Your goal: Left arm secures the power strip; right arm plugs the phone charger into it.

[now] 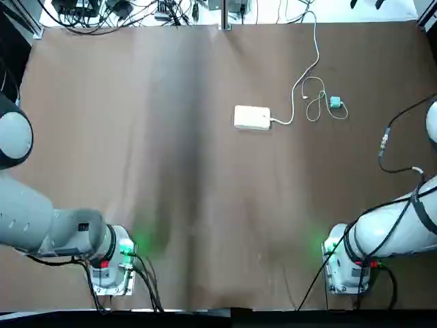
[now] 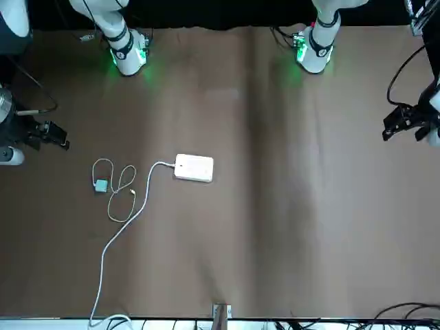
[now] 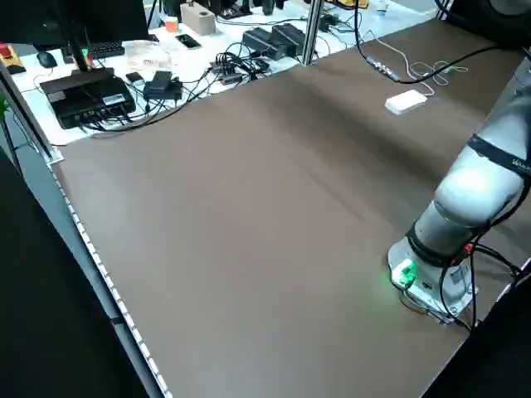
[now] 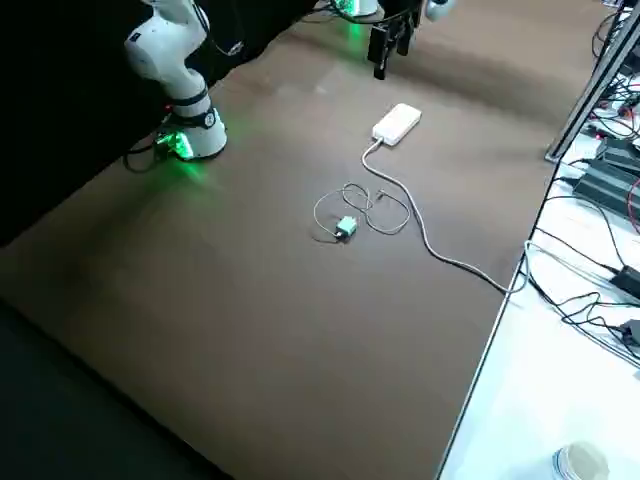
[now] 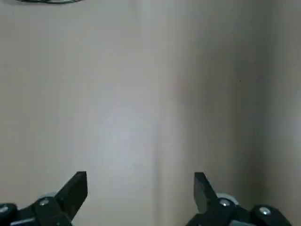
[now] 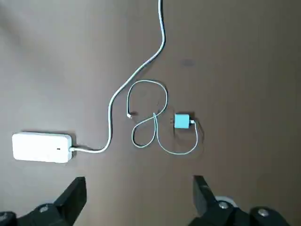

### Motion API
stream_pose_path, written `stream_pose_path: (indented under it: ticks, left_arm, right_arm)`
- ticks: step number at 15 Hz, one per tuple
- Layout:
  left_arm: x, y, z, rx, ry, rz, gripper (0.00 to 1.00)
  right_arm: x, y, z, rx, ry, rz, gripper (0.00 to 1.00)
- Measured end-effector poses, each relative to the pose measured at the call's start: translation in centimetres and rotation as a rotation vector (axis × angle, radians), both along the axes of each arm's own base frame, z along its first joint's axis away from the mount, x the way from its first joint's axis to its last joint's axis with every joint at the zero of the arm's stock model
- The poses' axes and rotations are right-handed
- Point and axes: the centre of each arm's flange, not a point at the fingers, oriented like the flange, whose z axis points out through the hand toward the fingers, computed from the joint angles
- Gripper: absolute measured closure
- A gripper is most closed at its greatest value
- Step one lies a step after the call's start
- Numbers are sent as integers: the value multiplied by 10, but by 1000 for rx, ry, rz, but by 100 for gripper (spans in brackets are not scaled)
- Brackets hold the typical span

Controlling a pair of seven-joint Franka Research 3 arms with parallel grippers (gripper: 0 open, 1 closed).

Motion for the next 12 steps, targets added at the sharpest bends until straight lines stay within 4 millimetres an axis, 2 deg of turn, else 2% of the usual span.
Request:
stream_pose_path:
  ticks: [3,8,12]
  left_arm:
    - [0,0,0,1,0,-7,0]
    - [0,0,0,1,1,-8,0]
    - [-1,-2,-1,0,3,-9,0]
  right_arm:
    - [0,-3,0,-1,0,-6,0]
    - [-1,-28,-1,-2,9,-47,0]
    - [-1,-25,-1,1,7,17,0]
